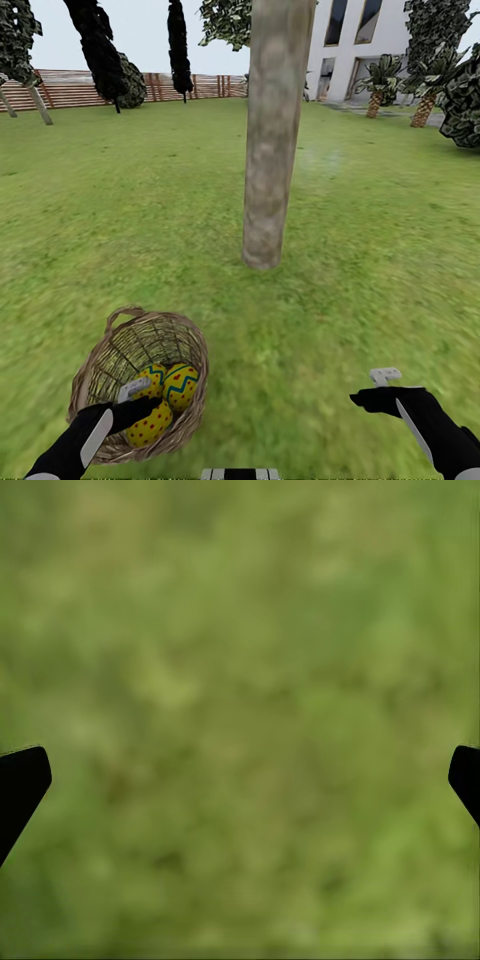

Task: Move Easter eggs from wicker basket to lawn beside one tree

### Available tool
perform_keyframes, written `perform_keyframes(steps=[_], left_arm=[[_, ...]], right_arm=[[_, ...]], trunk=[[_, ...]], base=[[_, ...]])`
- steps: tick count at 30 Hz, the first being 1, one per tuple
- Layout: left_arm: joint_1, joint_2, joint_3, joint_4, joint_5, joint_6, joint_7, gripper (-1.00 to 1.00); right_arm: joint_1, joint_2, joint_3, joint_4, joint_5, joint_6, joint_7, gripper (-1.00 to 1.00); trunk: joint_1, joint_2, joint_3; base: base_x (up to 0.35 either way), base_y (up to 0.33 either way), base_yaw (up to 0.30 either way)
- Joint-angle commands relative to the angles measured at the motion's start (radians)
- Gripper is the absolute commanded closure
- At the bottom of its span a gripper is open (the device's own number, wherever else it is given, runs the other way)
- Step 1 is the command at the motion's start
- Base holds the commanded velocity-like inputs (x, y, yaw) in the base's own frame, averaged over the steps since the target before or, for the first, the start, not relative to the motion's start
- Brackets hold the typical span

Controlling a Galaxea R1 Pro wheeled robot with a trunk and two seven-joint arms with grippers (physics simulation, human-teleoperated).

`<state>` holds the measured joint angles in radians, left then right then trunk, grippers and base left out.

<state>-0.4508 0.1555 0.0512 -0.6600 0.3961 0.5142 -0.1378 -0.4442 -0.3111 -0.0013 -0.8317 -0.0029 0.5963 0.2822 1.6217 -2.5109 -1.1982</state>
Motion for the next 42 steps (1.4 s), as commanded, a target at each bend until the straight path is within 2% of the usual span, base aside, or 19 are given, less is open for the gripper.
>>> perform_keyframes(steps=[1, 6, 10, 13, 14, 15, 17, 25, 26, 42], left_arm=[[0.001, 0.000, 0.003, 0.008, -0.001, 0.006, 0.000, -1.00], [0.000, -0.001, 0.003, 0.008, 0.000, 0.004, 0.000, -1.00], [0.000, 0.001, 0.002, 0.008, 0.000, 0.004, 0.000, -1.00], [0.000, 0.019, 0.005, 0.007, 0.002, 0.007, -0.001, -1.00], [0.001, 0.023, 0.006, 0.007, -0.005, 0.007, -0.002, -1.00], [0.000, 0.025, 0.006, 0.007, -0.040, 0.007, -0.002, -1.00], [0.001, 0.023, 0.007, 0.007, -0.074, 0.007, -0.003, -1.00], [0.001, 0.016, 0.005, 0.007, -0.082, 0.006, -0.002, -1.00], [0.001, 0.014, 0.005, 0.007, -0.082, 0.006, -0.002, 1.00], [0.000, 0.006, 0.006, 0.007, -0.082, 0.004, 0.001, 1.00]], right_arm=[[-0.001, 0.000, 0.000, -0.001, 0.000, 0.005, 0.003, -1.00], [-0.001, 0.000, 0.001, -0.001, 0.000, 0.005, 0.003, -1.00], [0.000, 0.000, 0.001, -0.001, 0.000, 0.005, 0.003, -1.00], [0.000, 0.000, 0.001, -0.001, 0.000, 0.005, 0.003, -1.00], [-0.001, 0.000, 0.001, -0.001, 0.000, 0.005, 0.003, -1.00], [-0.001, 0.000, 0.001, -0.001, 0.000, 0.005, 0.003, -1.00], [0.000, 0.000, 0.001, -0.001, 0.000, 0.005, 0.003, -1.00], [0.000, 0.000, 0.000, -0.001, 0.000, 0.005, 0.003, -1.00], [-0.001, 0.000, 0.000, -0.001, 0.000, 0.005, 0.003, -1.00], [0.000, 0.000, 0.001, -0.001, 0.000, 0.005, 0.003, -1.00]], trunk=[[0.000, -0.001, -0.005], [0.003, -0.002, -0.024], [0.003, -0.002, -0.024], [0.003, -0.002, -0.024], [0.003, -0.002, -0.024], [0.003, -0.002, -0.024], [0.003, -0.002, -0.024], [0.003, -0.002, -0.024], [0.003, -0.002, -0.024], [0.003, -0.002, -0.024]], base=[[0.000, 0.000, 0.000], [0.000, 0.000, 0.000], [0.000, 0.000, 0.000], [0.000, 0.000, 0.000], [0.000, 0.000, 0.000], [0.000, 0.000, 0.000], [0.000, 0.000, 0.000], [0.000, 0.000, 0.000], [0.000, 0.000, 0.000], [0.000, 0.000, 0.000]])
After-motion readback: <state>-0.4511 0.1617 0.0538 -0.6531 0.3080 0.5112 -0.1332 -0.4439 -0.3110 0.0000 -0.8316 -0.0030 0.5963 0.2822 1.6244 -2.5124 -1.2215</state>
